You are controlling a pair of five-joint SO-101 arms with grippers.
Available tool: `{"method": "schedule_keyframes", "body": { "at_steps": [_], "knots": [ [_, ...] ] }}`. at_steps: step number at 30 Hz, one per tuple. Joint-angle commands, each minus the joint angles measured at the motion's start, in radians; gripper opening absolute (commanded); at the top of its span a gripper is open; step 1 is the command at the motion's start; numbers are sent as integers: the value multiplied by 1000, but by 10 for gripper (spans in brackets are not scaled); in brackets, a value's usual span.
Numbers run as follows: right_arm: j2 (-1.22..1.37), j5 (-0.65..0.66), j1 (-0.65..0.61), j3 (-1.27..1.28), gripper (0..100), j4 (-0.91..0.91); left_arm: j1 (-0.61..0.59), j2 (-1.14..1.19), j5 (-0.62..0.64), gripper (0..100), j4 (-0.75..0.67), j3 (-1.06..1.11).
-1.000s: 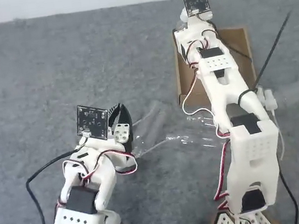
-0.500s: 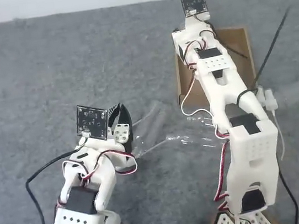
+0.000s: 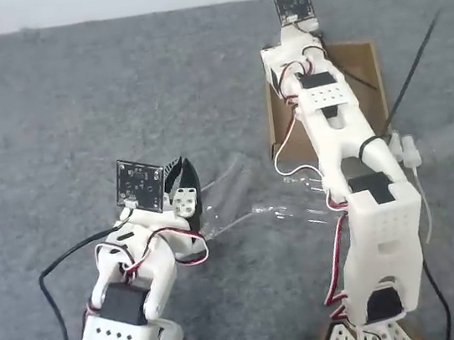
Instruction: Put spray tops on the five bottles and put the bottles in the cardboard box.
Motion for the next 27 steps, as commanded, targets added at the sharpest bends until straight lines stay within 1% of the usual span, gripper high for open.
{"method": "schedule_keyframes", "body": {
  "at_steps": [1, 8, 16, 25, 27],
  "knots": [
    [-139, 15, -8, -92, 319, 73, -3, -15, -6, 11, -31, -8],
    [-257, 15, -8, -163, 319, 236, -3, -15, -6, 11, -32, -8],
    [-432, 18, 1, -170, 318, 498, -3, -15, -6, 11, -32, -8],
    [-647, 14, 51, -170, 318, 826, -3, -15, -6, 11, -32, -8],
    [-688, 14, 91, -169, 318, 885, -3, -15, -6, 11, -32, -8]
  ]
}}
